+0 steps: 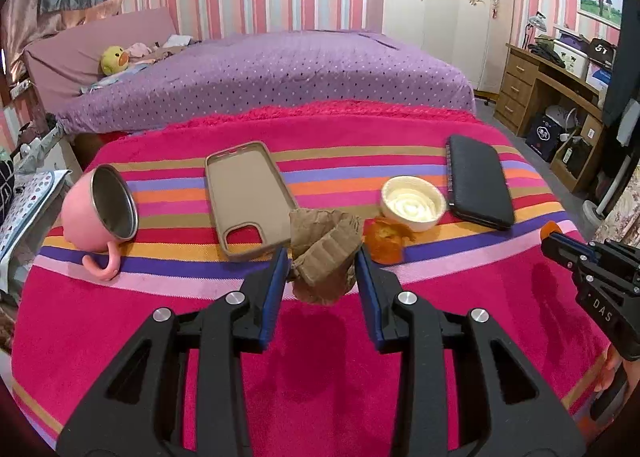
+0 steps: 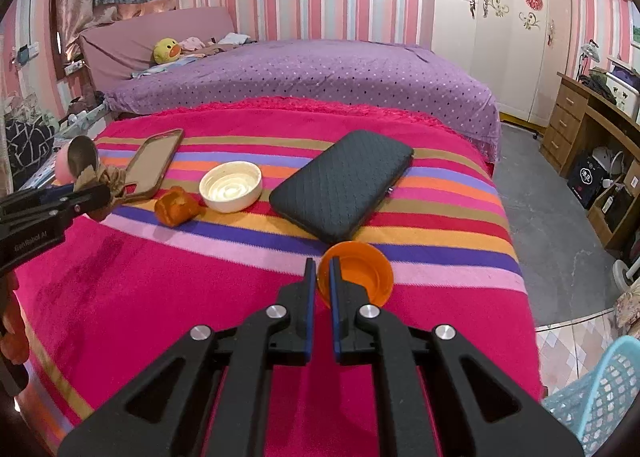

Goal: Collect trash
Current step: 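Lift the brown paper with the left tool while the right tool holds the orange cup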

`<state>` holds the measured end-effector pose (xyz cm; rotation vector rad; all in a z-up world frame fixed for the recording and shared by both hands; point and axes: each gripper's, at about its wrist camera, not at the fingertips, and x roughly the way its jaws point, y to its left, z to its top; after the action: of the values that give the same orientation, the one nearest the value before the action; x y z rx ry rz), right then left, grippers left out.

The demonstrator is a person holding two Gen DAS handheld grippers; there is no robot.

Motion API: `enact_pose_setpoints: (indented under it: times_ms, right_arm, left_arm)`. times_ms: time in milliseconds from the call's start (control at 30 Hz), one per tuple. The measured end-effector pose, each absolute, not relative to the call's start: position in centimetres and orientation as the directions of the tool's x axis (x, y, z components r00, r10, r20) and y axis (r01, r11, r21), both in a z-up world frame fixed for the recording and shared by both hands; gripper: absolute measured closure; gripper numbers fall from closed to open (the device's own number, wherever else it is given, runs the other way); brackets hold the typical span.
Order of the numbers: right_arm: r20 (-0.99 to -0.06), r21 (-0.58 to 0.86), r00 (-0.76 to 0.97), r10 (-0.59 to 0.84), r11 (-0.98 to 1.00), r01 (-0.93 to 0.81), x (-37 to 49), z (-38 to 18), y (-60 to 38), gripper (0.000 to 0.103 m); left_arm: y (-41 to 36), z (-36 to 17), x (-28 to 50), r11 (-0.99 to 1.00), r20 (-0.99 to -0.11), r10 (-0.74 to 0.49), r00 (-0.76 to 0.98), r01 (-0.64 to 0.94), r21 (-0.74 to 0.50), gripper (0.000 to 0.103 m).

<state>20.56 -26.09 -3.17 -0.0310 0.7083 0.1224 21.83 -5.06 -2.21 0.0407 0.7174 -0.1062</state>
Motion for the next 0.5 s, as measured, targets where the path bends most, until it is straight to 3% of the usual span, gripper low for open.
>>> enact_pose_setpoints:
  times_ms: [233, 500]
  right_arm:
    - [-0.624, 0.026, 0.778, 0.068, 0.997, -0.067, 15.7, -1.0, -31.2, 0.096]
    - [-0.581, -0.02, 0.811, -0.075, 0.997, 0.078, 8.0, 1.9, -41.4, 0.096]
  left_arm:
    - [-9.4, -0.4, 18.3, 0.989, -0.639, -0.091, 0.764, 0.142, 0.029, 0.07]
    - [-19.3, 2.0, 13.6, 0.962, -0.577, -0.233, 0.783, 0.272, -0.019, 0.07]
